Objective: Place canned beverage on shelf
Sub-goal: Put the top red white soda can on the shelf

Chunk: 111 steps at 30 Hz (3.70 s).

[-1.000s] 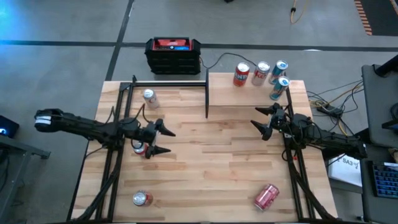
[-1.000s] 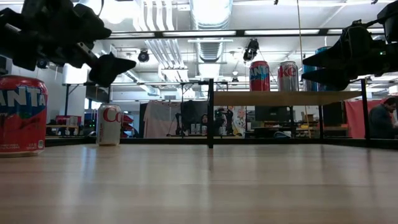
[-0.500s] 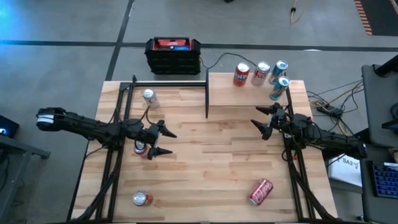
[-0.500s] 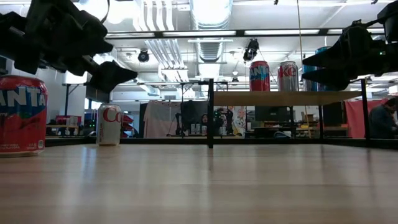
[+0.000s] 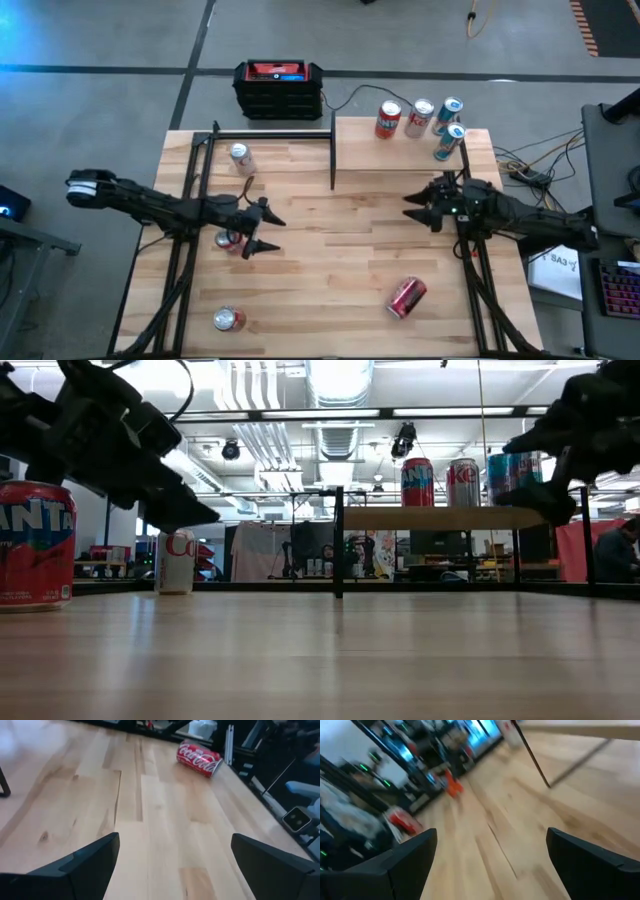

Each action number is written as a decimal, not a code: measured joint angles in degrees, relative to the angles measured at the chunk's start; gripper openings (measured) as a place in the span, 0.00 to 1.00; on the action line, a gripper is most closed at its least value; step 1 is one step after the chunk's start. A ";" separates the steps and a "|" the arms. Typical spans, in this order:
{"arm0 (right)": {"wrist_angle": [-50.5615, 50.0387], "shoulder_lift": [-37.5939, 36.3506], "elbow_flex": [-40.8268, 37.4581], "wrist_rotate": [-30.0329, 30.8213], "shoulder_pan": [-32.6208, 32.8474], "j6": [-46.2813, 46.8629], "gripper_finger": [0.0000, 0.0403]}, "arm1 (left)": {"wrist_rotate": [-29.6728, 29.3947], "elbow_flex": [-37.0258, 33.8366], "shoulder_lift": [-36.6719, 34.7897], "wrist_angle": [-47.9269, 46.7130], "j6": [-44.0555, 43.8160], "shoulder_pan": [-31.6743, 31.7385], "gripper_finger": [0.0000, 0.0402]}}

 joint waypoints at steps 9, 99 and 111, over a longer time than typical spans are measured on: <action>-24.19 17.76 20.77 -0.13 0.00 -5.32 0.89 | -0.35 -0.02 3.77 2.02 0.00 1.13 0.92; -34.03 100.17 75.25 6.03 29.33 -42.07 0.89 | -2.53 -8.90 -33.79 -6.64 0.00 1.01 0.92; -33.26 102.69 75.30 4.64 28.63 -37.77 0.89 | -2.53 -8.90 -31.58 -6.62 0.00 1.01 0.92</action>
